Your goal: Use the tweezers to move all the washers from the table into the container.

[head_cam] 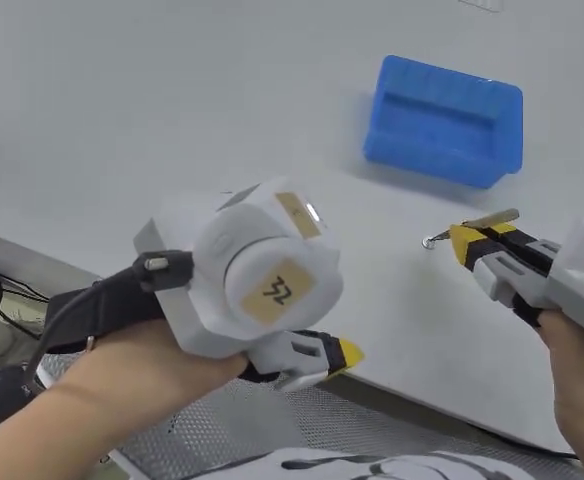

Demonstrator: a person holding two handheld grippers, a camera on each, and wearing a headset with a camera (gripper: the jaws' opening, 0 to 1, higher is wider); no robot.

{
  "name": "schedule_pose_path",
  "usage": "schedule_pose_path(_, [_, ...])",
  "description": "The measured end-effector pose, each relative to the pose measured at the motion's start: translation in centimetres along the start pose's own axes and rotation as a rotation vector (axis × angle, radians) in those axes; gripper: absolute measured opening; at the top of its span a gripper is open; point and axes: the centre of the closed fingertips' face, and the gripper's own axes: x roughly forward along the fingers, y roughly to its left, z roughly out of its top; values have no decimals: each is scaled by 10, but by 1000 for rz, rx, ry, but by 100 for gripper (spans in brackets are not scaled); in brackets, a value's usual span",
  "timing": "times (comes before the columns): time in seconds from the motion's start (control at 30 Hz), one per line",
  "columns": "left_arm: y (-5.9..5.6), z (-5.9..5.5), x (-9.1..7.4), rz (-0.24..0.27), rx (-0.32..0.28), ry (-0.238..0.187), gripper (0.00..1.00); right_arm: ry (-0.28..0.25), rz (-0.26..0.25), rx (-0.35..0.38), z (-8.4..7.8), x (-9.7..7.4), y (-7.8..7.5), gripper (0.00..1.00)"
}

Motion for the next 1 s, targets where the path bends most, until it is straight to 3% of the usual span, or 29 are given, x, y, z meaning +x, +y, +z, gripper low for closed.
schedule_pose_path(0.53, [-1, 0, 0, -4, -4, -6, 97, 23, -9, -47, -3, -2, -2, 4])
schedule_pose_path(1.0, [-1, -1, 1, -1, -5, -5, 96, 38, -11, -46, -3, -1, -2, 4])
